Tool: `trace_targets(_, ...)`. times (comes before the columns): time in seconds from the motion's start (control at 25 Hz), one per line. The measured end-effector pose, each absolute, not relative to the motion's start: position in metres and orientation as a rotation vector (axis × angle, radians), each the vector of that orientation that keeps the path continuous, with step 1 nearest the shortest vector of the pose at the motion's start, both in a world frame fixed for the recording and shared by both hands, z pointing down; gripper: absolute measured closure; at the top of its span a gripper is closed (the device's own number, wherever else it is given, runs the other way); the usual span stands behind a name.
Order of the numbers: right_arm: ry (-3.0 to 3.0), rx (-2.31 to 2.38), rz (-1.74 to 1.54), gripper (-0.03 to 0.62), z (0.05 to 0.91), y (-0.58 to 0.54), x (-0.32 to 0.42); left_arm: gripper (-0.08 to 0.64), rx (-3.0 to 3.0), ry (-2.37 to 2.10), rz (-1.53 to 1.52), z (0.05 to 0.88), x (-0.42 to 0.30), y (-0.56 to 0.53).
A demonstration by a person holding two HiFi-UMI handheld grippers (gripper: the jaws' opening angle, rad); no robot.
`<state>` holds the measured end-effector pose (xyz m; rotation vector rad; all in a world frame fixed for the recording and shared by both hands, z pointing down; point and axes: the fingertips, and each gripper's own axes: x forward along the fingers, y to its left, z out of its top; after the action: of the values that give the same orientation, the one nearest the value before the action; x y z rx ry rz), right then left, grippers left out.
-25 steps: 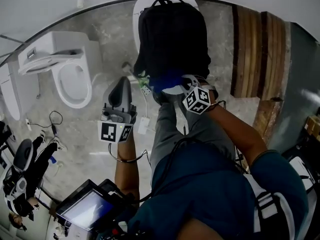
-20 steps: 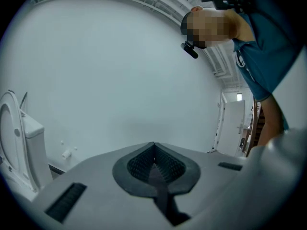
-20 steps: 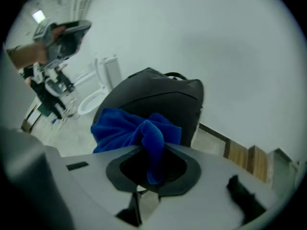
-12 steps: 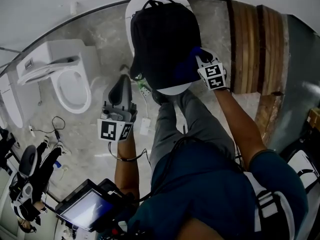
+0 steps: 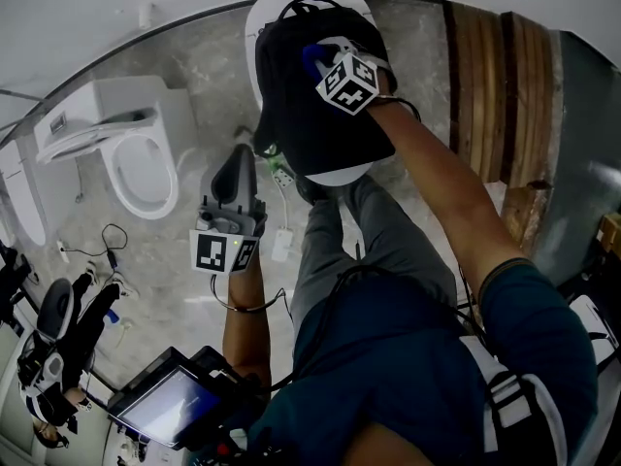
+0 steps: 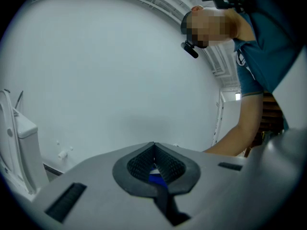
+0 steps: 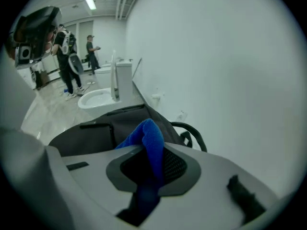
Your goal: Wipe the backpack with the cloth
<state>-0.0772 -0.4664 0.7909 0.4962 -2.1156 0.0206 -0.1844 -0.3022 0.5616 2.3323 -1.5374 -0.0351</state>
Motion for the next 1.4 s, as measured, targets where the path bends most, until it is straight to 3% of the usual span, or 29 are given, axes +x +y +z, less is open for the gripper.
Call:
trace_targets(0.28, -2.111, 0.320, 0.000, 0.541, 0.806, -0.477, -0.130, 0.555, 2.318, -1.553, -0.024, 0.563, -0.184, -0.298)
trace_targets(0.6, -2.034, 0.640, 0.132, 0.541, 0.786, -0.473, -0.024, 0.556, 2.330, -1.568, -0.040, 0.550, -0.192, -0.293)
trace_targets(0.84, -2.100, 0.926, 0.434, 0.541, 0.771, -0.408, 0.035, 0.557, 2.356, -1.528, -0.053, 0.538, -0.185, -0.293)
trace_targets(1.4, -1.943, 1.030, 0.938, 0.541, 0.805, -0.255, 0.094, 0.555, 2.492, -1.349, -0.068, 0.485, -0.141, -0.264)
